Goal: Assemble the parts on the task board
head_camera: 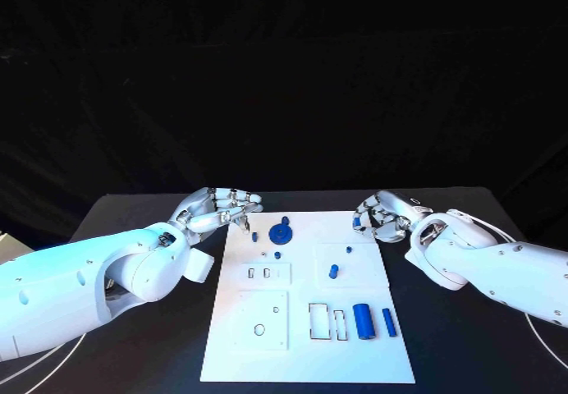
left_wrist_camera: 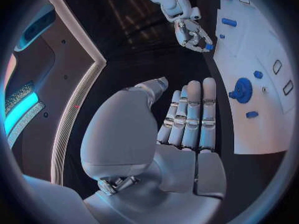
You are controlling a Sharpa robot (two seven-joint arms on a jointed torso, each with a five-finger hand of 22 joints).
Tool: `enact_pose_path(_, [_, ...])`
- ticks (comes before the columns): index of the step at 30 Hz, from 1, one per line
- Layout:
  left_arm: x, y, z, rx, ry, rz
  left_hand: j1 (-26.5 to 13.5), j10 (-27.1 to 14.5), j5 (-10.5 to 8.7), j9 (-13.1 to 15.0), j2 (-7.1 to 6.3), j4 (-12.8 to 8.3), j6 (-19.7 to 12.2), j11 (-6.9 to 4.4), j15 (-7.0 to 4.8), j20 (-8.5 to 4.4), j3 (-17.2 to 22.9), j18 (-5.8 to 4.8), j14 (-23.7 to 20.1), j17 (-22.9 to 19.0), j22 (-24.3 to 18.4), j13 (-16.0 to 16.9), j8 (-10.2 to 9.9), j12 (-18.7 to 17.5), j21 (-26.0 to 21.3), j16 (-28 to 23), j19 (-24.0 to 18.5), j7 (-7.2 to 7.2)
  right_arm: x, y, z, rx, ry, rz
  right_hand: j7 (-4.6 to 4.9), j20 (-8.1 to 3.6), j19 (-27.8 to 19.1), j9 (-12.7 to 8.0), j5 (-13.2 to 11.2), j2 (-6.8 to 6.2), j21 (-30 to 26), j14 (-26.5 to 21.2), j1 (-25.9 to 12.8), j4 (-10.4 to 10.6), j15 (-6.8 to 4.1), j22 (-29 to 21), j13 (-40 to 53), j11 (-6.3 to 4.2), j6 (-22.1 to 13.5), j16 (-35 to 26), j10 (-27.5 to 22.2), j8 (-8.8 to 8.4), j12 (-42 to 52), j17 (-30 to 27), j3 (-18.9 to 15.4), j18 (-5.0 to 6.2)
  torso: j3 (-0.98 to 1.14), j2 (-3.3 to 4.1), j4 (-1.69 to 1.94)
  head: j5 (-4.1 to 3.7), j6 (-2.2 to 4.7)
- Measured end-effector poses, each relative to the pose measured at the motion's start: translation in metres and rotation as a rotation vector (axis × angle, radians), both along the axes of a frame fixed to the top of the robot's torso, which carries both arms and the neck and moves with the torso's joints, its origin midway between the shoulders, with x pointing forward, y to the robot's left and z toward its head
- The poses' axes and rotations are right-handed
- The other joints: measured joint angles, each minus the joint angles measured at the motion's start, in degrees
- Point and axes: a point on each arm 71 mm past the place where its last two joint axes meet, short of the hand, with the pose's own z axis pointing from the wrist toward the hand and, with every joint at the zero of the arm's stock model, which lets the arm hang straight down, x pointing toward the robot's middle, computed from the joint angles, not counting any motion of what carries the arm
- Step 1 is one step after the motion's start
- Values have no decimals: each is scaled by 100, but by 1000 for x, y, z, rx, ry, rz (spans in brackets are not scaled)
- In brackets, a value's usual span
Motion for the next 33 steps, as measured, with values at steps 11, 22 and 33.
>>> enact_pose_path(11, [2, 1, -1, 3, 1, 5, 0, 0, 0, 0, 0, 0, 0, 0, 0, 0, 0, 0, 0, 0, -1, 0, 0, 0, 0, 0, 0, 0, -32, 76, 10, 84, 44, 74, -10, 1, 0, 1, 56, 24, 0, 0, -78, 28, 0, -1, 0, 0, -9, 0, 0, 1, 0, 0, 39, 0, -2, -11, -6, 102, -77])
enact_pose_path(22, [4, -2, -3, 9, 13, 6, 0, 0, 0, 8, 0, 0, 0, 0, 0, 0, 0, 0, 0, -9, 6, 6, 0, 0, 24, 0, 0, 0, -58, 132, -8, 62, 87, 117, -20, 1, 0, 1, 146, -5, 0, 0, -107, -38, 1, -1, -1, 1, -20, 0, 0, 1, 0, -1, 120, 0, -20, -38, -24, 190, -181])
enact_pose_path(33, [5, -3, -5, 25, 37, 17, 0, 0, 0, 14, 0, 0, 0, 0, 0, 0, 0, 0, 0, -8, 11, 5, 0, 0, 23, 23, 0, 0, -75, 168, -22, 36, 95, 155, -41, 1, 0, 1, 38, -6, 0, 0, -107, -38, 1, -2, -2, 1, -41, 0, 0, 2, -1, -2, 120, 0, -32, -42, -23, 205, -209])
